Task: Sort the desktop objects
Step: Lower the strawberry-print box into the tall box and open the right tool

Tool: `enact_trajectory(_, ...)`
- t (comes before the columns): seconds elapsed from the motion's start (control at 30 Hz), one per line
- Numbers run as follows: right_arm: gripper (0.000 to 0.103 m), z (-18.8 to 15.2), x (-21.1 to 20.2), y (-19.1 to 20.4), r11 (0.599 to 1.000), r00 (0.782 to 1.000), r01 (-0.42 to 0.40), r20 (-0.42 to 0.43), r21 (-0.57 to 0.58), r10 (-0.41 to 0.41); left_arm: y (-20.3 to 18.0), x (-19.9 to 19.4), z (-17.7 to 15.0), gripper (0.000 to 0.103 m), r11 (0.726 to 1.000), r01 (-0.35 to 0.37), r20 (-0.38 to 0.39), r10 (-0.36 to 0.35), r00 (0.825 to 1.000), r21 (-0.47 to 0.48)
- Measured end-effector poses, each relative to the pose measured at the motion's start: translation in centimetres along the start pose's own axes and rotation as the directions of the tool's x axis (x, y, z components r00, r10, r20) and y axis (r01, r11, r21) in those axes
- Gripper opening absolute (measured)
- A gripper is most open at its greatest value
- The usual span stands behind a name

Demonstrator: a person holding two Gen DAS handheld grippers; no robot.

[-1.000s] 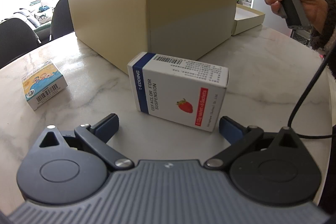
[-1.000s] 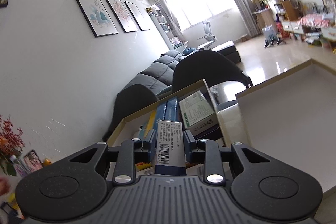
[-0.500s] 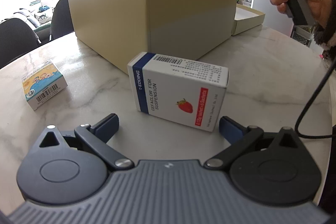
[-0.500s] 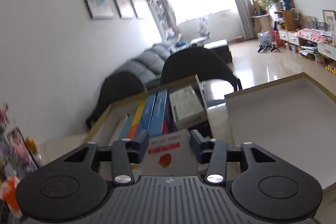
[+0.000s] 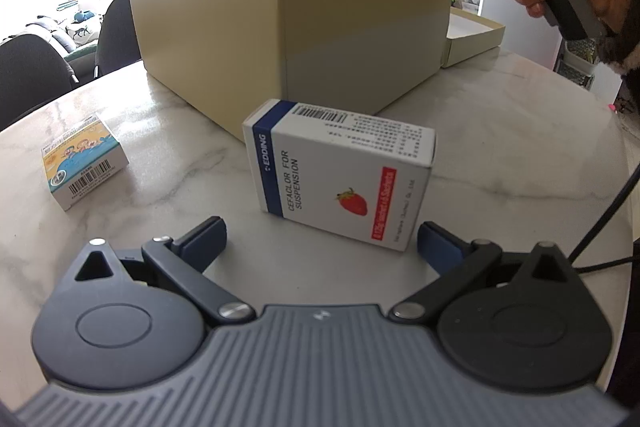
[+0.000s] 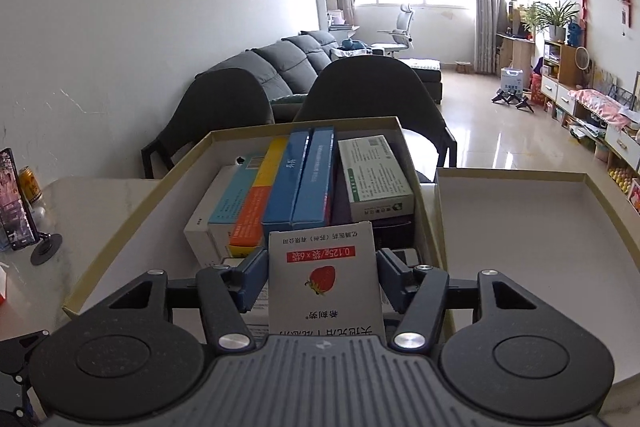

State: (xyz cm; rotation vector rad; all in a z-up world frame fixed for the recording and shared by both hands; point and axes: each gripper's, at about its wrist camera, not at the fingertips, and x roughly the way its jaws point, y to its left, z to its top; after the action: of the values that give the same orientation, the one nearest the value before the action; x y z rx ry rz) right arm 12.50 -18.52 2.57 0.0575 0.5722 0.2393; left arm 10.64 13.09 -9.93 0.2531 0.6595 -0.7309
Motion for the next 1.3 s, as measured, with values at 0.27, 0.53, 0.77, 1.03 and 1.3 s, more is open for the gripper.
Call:
enact_trajectory(0.27, 0.062, 2.6, 0.4, 0.0, 0.995, 0.997, -0.081, -0.012, 0.062, 0.082, -0.8, -0.9, -0.5, 0.103, 0.999, -0.043, 0.014, 0.043, 0.999, 0.022)
enact_trajectory(0.53, 0.062, 5.4, 2.5, 1.2, 0.982, 0.985, -0.166, -0.034, 0.094, 0.170, -1.6, -2.5, -0.8, 0.103, 0.996, -0.082, 0.053, 0.081, 0.995, 0.018)
enact_trajectory(0.77, 0.062, 7.5, 5.0, 2.5, 0.969, 0.970, -0.222, -0.074, 0.111, 0.231, -1.0, -4.0, -0.9, 0.103, 0.990, -0.103, 0.103, 0.112, 0.988, -0.091)
enact_trajectory(1.03, 0.062, 8.8, 8.1, 3.8, 0.955, 0.954, -0.260, -0.113, 0.146, 0.277, -0.4, -5.2, -1.4, 0.103, 0.976, -0.124, 0.115, 0.146, 0.983, -0.179)
enact_trajectory(1.3, 0.023, 9.6, 11.4, 4.4, 0.944, 0.943, -0.258, -0.159, 0.206, 0.293, -0.5, -5.9, -1.9, 0.103, 0.967, -0.157, 0.111, 0.181, 0.977, -0.199)
